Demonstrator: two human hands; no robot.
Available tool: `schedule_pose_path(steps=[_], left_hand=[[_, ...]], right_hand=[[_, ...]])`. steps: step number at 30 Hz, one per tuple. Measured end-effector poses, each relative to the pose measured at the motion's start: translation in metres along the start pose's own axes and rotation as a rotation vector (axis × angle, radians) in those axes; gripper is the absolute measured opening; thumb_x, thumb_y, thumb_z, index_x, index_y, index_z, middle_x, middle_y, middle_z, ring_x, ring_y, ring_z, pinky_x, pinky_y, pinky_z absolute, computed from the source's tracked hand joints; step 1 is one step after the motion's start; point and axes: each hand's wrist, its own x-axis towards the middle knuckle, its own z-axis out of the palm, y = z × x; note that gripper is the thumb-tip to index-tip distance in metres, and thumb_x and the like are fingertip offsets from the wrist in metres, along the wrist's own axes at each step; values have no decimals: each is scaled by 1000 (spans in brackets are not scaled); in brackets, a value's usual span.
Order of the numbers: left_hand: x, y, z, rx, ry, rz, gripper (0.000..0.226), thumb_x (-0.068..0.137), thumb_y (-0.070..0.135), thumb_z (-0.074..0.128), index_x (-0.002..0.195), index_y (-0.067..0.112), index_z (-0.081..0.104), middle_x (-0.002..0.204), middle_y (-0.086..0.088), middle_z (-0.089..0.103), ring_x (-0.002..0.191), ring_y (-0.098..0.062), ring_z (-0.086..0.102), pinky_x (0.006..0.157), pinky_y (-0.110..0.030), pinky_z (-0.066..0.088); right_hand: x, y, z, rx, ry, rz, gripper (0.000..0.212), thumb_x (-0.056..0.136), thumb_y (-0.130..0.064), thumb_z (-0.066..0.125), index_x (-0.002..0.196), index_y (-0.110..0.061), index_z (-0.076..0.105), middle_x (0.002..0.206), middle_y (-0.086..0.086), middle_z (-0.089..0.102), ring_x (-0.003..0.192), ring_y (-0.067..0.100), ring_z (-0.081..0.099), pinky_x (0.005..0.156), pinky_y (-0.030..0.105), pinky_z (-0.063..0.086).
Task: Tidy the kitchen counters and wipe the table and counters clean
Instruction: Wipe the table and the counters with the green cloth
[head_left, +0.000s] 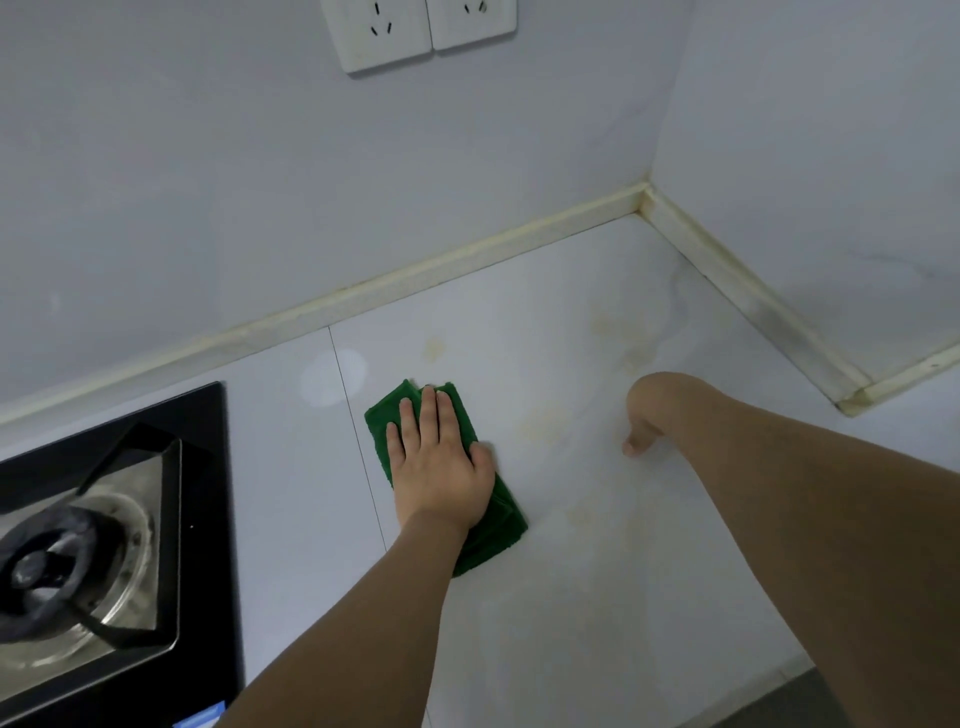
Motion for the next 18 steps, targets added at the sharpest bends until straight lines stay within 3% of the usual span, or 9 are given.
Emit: schedule_pose_path(steps=[2, 5, 6, 9, 11, 15, 18], left_hand=[[7, -1, -2, -5, 8, -6, 70, 95, 42, 22, 154, 15, -6, 161, 0, -11, 147, -23, -15, 119, -42, -9], [16, -2, -3, -4, 2, -31, 70, 95, 42, 21, 154, 15, -5, 161, 0, -10, 147, -23, -15, 119, -42, -9], [20, -2, -4, -2, 0, -31, 70, 95, 42, 21, 154, 15, -5, 161, 0, -11, 147, -23, -15, 119, -42, -9], [32, -5, -5, 1, -5, -35, 70, 94, 42, 21, 154, 15, -5, 161, 0, -10, 147, -23, -14, 120, -43, -8], [42, -7, -5, -1, -4, -34, 71, 94, 43, 20, 154, 15, -4, 162, 0, -9, 147, -22, -13, 120, -42, -8], [57, -11, -6, 13, 0, -32, 70, 94, 43, 20, 154, 15, -3, 162, -1, -8, 148, -22, -13, 120, -42, -8], [64, -11, -6, 13, 4, -31, 70, 94, 43, 21, 154, 14, -3, 162, -1, -8, 148, -23, -12, 120, -42, -8]], right_hand=[[-27, 4, -5, 73, 40, -26, 97, 67, -70, 61, 139, -7, 40, 135, 14, 46, 126, 38, 45, 106, 50, 37], [-50, 4, -6, 148, 69, -68, 76, 78, -52, 69, 130, -1, 47, 122, 13, 51, 121, 38, 49, 90, 38, 49], [-46, 7, -4, 191, 93, -49, 75, 79, -53, 69, 130, -2, 47, 123, 13, 51, 121, 38, 50, 92, 39, 48], [-44, 10, -1, 213, 113, 10, 85, 72, -61, 69, 133, -6, 46, 132, 14, 49, 123, 38, 49, 102, 46, 42], [-44, 8, -1, 241, 106, -46, 78, 73, -54, 72, 129, -5, 50, 129, 15, 52, 120, 37, 51, 99, 42, 44], [-44, 7, -2, 349, 57, -26, 96, 51, -61, 68, 127, -5, 51, 123, 14, 51, 114, 36, 53, 94, 38, 45], [-55, 12, -3, 410, 119, -27, 43, 76, -31, 74, 104, -5, 55, 100, 10, 52, 102, 29, 58, 71, 27, 44]])
